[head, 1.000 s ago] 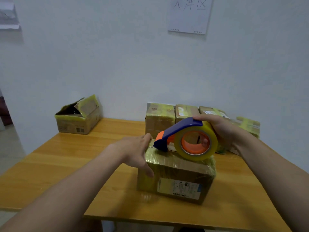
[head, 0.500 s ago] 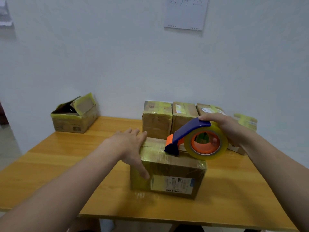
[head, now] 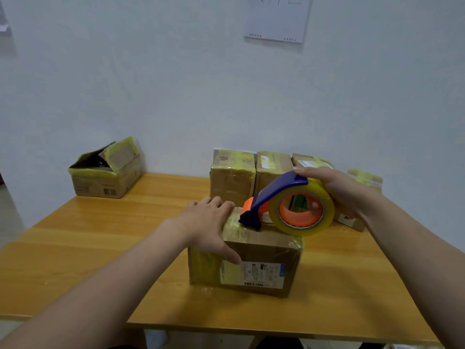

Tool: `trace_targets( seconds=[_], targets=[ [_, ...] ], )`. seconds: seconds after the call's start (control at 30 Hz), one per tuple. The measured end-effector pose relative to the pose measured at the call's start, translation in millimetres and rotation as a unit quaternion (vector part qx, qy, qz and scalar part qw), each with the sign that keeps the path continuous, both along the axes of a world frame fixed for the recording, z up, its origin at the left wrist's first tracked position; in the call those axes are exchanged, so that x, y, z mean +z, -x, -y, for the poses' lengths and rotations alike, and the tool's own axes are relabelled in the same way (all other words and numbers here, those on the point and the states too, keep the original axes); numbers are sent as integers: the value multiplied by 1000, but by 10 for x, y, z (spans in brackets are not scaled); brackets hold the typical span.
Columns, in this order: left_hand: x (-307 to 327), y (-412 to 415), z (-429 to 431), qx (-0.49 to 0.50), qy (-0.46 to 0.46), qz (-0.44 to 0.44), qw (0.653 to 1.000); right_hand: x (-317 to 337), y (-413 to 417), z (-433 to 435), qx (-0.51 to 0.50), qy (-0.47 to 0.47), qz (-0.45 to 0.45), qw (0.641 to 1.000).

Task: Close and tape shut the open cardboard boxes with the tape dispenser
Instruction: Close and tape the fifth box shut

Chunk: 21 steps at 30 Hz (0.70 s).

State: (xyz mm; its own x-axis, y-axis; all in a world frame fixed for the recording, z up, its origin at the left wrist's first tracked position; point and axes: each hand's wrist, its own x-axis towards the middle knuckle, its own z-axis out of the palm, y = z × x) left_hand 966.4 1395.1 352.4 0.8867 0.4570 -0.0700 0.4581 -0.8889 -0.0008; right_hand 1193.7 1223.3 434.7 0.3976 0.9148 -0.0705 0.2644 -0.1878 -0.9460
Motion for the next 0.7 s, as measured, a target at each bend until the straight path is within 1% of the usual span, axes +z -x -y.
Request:
trace_targets(
  seconds=[0.1, 0.23, 0.3, 0.43, 0.5, 0.6, 0.7],
  targets=[
    [96, 42, -74, 6, 11, -22, 1000, 26, 26, -5, -1, 3, 9, 1000],
    [132, 295, -222, 34, 33, -25, 999, 20, -131, 60, -46, -31, -9, 998],
    [145, 348, -216, 33, 24, -35, 999, -18, -180, 94, -64, -35, -17, 997],
    [196, 244, -91, 32, -18, -71, 997, -95, -149, 97, -34, -22, 8, 999],
    [238, 182, -23, 39, -24, -82, 996, -110, -151, 89, -25, -21, 15, 999],
    [287, 32, 101, 22, -18, -42, 999, -118, -156, 80, -14, -23, 28, 999],
    [232, -183, 204, 2, 15, -15, 1000, -142, -175, 81, -20, -18, 18, 999]
  ],
)
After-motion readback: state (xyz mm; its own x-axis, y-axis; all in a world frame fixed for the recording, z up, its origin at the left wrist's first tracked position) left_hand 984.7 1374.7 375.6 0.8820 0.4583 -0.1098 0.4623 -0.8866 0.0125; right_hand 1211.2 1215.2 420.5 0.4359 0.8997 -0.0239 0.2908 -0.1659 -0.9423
